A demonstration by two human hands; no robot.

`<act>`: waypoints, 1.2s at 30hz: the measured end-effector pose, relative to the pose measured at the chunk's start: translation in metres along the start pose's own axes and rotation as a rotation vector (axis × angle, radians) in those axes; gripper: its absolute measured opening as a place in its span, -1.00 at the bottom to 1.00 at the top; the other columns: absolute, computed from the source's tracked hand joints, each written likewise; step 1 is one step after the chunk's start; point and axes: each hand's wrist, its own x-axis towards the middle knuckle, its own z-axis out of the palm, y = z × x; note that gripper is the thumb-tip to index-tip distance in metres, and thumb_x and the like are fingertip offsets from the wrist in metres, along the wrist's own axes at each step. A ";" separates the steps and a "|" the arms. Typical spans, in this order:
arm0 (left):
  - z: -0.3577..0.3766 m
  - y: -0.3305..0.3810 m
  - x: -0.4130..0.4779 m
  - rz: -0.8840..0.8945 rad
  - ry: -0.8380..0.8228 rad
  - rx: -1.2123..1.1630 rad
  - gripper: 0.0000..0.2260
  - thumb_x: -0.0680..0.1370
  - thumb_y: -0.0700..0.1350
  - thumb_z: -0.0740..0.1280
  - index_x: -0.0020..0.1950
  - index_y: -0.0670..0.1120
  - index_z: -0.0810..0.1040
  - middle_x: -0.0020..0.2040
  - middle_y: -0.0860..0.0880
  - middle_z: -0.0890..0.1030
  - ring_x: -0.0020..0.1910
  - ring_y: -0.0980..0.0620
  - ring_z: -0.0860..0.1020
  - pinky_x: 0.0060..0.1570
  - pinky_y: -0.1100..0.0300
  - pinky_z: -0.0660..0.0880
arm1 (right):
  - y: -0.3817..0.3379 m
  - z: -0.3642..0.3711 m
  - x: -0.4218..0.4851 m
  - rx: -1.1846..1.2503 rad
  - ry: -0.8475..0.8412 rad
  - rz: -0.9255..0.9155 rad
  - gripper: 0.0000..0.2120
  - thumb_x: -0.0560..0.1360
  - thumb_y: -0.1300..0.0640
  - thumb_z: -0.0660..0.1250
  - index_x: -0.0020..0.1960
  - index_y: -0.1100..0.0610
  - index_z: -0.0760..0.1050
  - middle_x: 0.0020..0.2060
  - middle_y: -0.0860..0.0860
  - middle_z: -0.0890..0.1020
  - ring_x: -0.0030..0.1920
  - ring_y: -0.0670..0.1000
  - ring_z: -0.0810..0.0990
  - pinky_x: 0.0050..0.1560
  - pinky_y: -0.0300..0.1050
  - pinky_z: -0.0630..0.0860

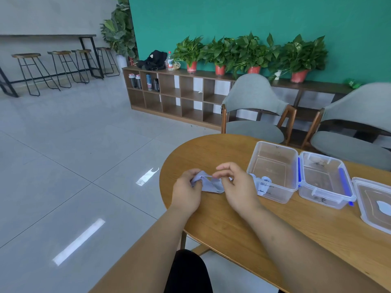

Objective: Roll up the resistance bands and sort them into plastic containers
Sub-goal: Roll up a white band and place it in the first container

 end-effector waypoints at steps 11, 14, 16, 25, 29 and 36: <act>-0.018 0.021 0.012 -0.285 -0.275 -0.612 -0.75 0.69 -0.10 0.27 0.20 -0.20 0.67 0.12 -0.22 0.73 0.17 -0.20 0.68 0.15 0.02 0.57 | 0.000 -0.006 0.011 0.016 -0.300 0.037 -0.52 0.42 -0.03 0.50 0.33 -0.21 0.56 0.03 -0.13 0.71 0.07 -0.11 0.67 0.20 -0.04 0.62; -0.015 0.022 0.012 -0.303 -0.261 -0.611 -0.76 0.70 -0.06 0.29 0.18 -0.16 0.68 0.12 -0.21 0.72 0.10 -0.11 0.68 0.17 0.03 0.58 | -0.002 -0.003 0.008 0.088 -0.249 0.010 -0.77 0.55 -0.02 0.50 0.21 -0.14 0.65 -0.07 -0.05 0.72 -0.05 0.03 0.70 0.09 0.02 0.66; -0.013 0.024 0.011 -0.309 -0.268 -0.600 -0.76 0.70 -0.04 0.30 0.19 -0.14 0.68 0.13 -0.18 0.73 0.14 -0.11 0.71 0.26 -0.01 0.62 | -0.005 -0.004 0.007 0.104 -0.201 0.006 -0.92 0.60 -0.02 0.45 0.07 -0.07 0.69 -0.17 0.02 0.71 -0.15 0.07 0.68 -0.02 0.09 0.64; -0.016 0.043 0.012 -0.233 -0.240 -0.527 -0.85 0.63 -0.09 0.43 0.11 -0.15 0.67 0.12 -0.20 0.72 0.11 -0.11 0.73 0.10 -0.14 0.69 | -0.030 -0.010 0.020 0.228 0.036 0.098 -0.63 0.63 0.05 0.42 -0.26 0.21 0.45 -0.43 0.08 0.57 -0.46 0.01 0.44 -0.35 -0.11 0.46; -0.019 0.050 0.012 -0.195 -0.312 -0.484 -0.91 0.62 -0.07 0.47 0.05 -0.03 0.75 0.09 -0.06 0.75 0.10 -0.03 0.70 0.19 -0.07 0.63 | -0.026 -0.016 0.032 0.115 0.108 0.009 -0.60 0.64 -0.01 0.39 -0.25 0.20 0.42 -0.41 -0.01 0.35 -0.36 -0.02 0.30 -0.29 -0.10 0.31; -0.011 0.039 0.015 -0.246 -0.310 -0.476 -0.86 0.64 -0.09 0.45 0.18 -0.02 0.73 0.10 -0.07 0.75 0.11 -0.12 0.72 0.22 -0.22 0.62 | -0.001 -0.009 0.040 0.021 0.079 0.119 -0.83 0.67 -0.02 0.31 -0.07 -0.05 0.60 -0.27 0.03 0.61 -0.24 0.02 0.58 -0.07 0.18 0.64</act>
